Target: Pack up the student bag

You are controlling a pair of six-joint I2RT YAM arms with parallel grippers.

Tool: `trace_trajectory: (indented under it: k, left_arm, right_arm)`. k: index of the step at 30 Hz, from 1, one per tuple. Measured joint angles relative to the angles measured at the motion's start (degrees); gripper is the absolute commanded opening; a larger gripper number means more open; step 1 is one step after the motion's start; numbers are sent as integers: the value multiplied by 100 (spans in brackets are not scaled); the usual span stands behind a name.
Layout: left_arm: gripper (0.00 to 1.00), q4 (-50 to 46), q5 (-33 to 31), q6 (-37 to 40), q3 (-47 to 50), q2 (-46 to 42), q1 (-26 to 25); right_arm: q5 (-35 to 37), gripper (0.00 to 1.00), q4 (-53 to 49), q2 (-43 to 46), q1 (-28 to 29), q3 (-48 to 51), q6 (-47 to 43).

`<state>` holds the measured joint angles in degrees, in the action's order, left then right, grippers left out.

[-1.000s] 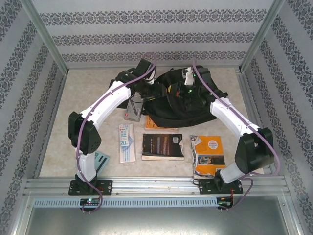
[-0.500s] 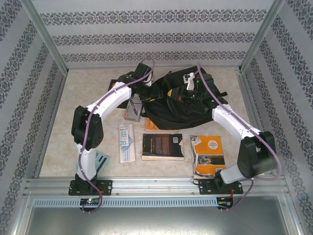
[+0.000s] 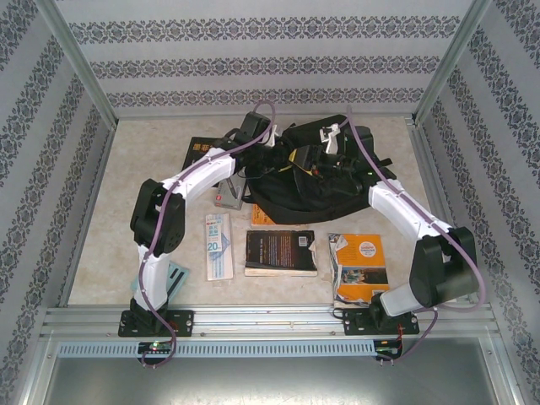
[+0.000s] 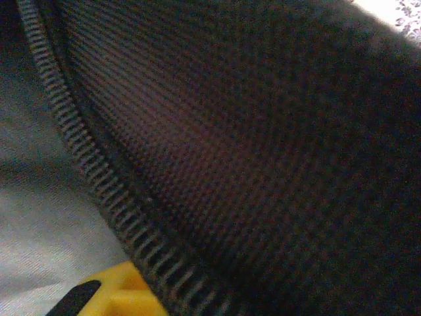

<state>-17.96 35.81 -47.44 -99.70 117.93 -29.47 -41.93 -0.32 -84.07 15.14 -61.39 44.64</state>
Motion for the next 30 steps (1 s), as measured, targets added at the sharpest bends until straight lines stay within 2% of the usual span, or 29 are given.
trace_trajectory:
  k: [7,16,22,27,30]
  left_arm:
    - [17,551,216,-315,275,-15,-7]
    - [17,1137,450,-621,315,-90,-13]
    - [17,1204,494,-713,308,-90,-44]
    - [17,1246,540,-750,275,-81,-74]
    - [17,1248,581,-776,177,-35,-85]
  right_arm:
    - [332,71,-557,391,-4,-7,-468]
    - [688,73,-1237,479,-4,-26,-1029]
    - [804,57,-1364,369,-4,-205,-1198]
    - [813,49,-1366,144,-4,-262,-1217]
    - [868,36,-1368,37,-4,-262,-1281]
